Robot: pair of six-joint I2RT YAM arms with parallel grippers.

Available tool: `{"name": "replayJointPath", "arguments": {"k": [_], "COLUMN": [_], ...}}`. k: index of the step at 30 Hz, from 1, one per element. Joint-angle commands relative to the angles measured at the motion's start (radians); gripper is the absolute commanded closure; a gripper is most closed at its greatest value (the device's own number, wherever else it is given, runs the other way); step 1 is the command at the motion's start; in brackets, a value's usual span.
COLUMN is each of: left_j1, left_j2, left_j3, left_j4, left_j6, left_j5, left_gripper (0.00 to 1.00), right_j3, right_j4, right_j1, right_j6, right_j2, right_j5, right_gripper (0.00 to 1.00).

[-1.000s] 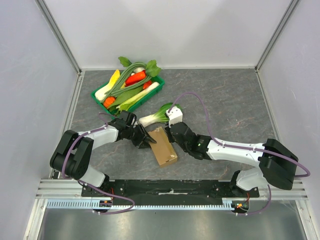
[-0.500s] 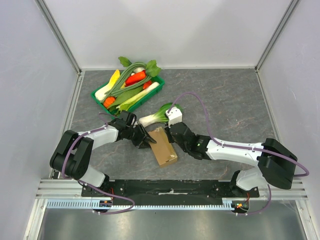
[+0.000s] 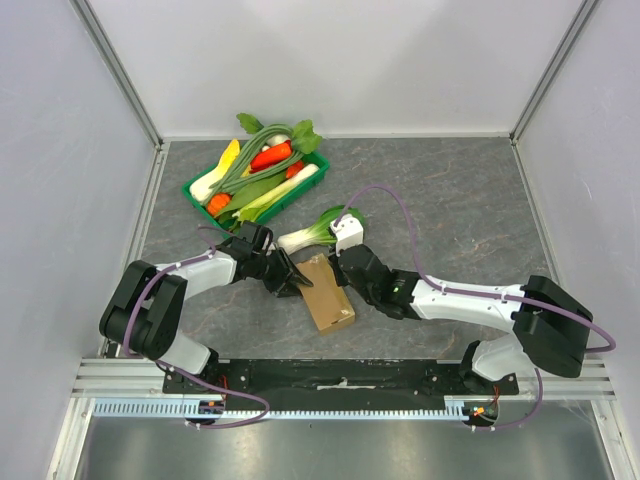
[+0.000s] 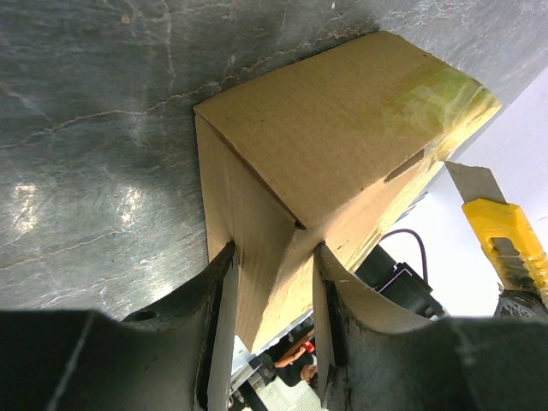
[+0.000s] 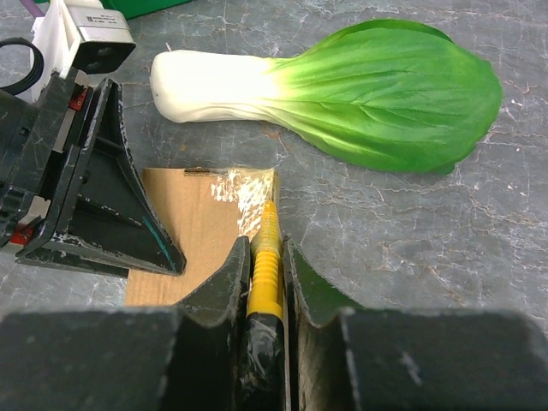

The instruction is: Unpack the express box

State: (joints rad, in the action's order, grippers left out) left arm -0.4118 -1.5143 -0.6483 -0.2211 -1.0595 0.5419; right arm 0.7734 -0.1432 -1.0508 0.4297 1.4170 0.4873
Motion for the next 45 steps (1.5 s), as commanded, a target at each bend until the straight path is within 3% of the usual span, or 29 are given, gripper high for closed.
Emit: {"name": "replayJointPath", "arguments": {"k": [1,14,25,32,41,45], "left_j1": [-0.004,-0.004,-0.002,-0.002,-0.001,-0.001], "left_j2": [-0.063,-0.066,-0.069,-0.064,-0.032,-0.008], "left_j3": [0.067,0.064,0.050,0.047,0.064,0.076], "left_j4": [-0.149,-0.156,-0.156,-0.147,-0.078,-0.069], "left_j6": [0.026,0.027,0.027,0.007,-0.091,-0.141], "left_j5": [-0.235,-0.243,-0.238,-0.234,-0.234,-0.256], "left_gripper": [0.84,0.84,0.84,0.84,0.98,0.98], "right_j3": [0.023,0.027,0.020,0.009,0.099,0.115], "right_j4": [0.016,0.065,0.074,0.086,0.324,0.404], "right_j1": [0.000,0.002,-0.002,-0.003,0.000,-0.002], "right_j6": [0.006,-0.077,-0.115,-0.108,-0.017,0.032], "right_j2": [0.031,0.030,0.072,0.085,0.065,0.059], "right_j5": [0.017,0.070,-0.050,-0.049,-0.137,-0.211], "right_gripper": [1.00,1.00,1.00,1.00,1.00,1.00]}}
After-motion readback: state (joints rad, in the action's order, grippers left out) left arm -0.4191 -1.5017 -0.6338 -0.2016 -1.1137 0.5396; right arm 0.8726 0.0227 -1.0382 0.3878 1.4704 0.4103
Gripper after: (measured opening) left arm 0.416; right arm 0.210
